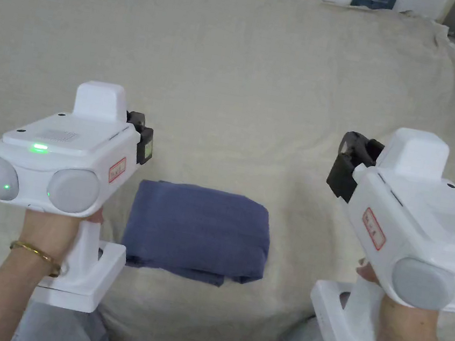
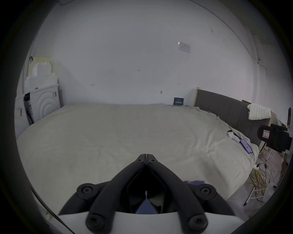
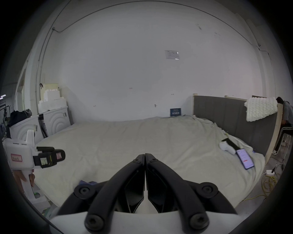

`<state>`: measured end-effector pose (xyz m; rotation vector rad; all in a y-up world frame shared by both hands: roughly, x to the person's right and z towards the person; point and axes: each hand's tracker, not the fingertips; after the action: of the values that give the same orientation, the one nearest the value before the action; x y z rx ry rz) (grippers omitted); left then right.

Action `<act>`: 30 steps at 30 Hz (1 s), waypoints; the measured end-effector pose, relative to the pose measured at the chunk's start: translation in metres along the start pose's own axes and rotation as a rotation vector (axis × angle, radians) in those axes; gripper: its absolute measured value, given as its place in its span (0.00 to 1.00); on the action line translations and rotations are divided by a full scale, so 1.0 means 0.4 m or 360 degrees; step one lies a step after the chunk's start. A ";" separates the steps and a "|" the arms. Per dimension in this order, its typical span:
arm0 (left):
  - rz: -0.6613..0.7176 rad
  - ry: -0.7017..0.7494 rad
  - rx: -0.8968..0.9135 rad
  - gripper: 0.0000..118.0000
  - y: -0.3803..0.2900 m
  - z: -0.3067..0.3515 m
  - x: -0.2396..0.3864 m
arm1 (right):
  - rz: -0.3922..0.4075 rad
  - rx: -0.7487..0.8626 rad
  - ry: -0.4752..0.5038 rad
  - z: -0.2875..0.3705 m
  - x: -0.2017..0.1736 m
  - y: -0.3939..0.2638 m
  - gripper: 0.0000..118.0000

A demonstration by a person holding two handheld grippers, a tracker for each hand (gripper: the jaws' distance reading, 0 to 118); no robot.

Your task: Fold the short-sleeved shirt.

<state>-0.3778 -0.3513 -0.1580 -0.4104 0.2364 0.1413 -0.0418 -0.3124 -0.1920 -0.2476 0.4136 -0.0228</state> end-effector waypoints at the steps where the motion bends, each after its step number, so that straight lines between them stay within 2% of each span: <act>1: 0.0033 0.0001 -0.0028 0.00 -0.011 0.004 -0.024 | -0.0005 -0.0013 0.0035 -0.018 -0.031 -0.014 0.00; 4: 0.0129 0.0045 -0.0068 0.00 -0.045 0.022 -0.069 | 0.0004 -0.0095 0.0114 -0.069 -0.121 -0.068 0.00; 10: 0.0093 0.0092 -0.0090 0.00 -0.094 0.041 -0.097 | 0.0012 -0.0282 0.0193 -0.160 -0.250 -0.215 0.00; 12: 0.0097 0.0094 -0.0094 0.00 -0.104 0.042 -0.102 | 0.0013 -0.0386 0.0246 -0.190 -0.269 -0.265 0.00; 15: 0.0077 0.0098 -0.0106 0.00 -0.118 0.040 -0.106 | 0.0053 -0.0531 0.0223 -0.222 -0.287 -0.332 0.00; 18: 0.0089 0.0086 -0.0138 0.00 -0.130 0.025 -0.109 | 0.0018 -0.0654 0.0196 -0.246 -0.289 -0.391 0.00; 22: 0.0122 0.0065 -0.0170 0.00 -0.138 0.005 -0.119 | 0.0024 -0.0649 0.0180 -0.249 -0.297 -0.403 0.00; 23: 0.0153 0.0041 -0.0193 0.03 -0.138 -0.004 -0.125 | 0.0040 -0.0654 0.0179 -0.252 -0.299 -0.401 0.00; 24: 0.0201 -0.0011 -0.0241 0.15 -0.137 -0.018 -0.128 | 0.0042 -0.0652 0.0180 -0.251 -0.297 -0.401 0.00; 25: 0.0232 -0.0022 -0.0279 0.34 -0.134 -0.031 -0.136 | 0.0042 -0.0651 0.0182 -0.251 -0.295 -0.402 0.00; 27: 0.0358 -0.0158 -0.0375 0.86 -0.131 -0.068 -0.151 | 0.0021 -0.0652 0.0188 -0.252 -0.290 -0.400 0.00; 28: 0.0410 -0.0206 -0.0419 0.97 -0.130 -0.086 -0.156 | 0.0016 -0.0656 0.0193 -0.256 -0.284 -0.404 0.00; 30: 0.0504 -0.0324 -0.0438 0.99 -0.126 -0.115 -0.165 | 0.0003 -0.0668 0.0205 -0.261 -0.278 -0.401 0.00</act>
<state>-0.4411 -0.4217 -0.1629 -0.6267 0.0790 0.5283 -0.1807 -0.4841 -0.2017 -0.6621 0.5455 0.0507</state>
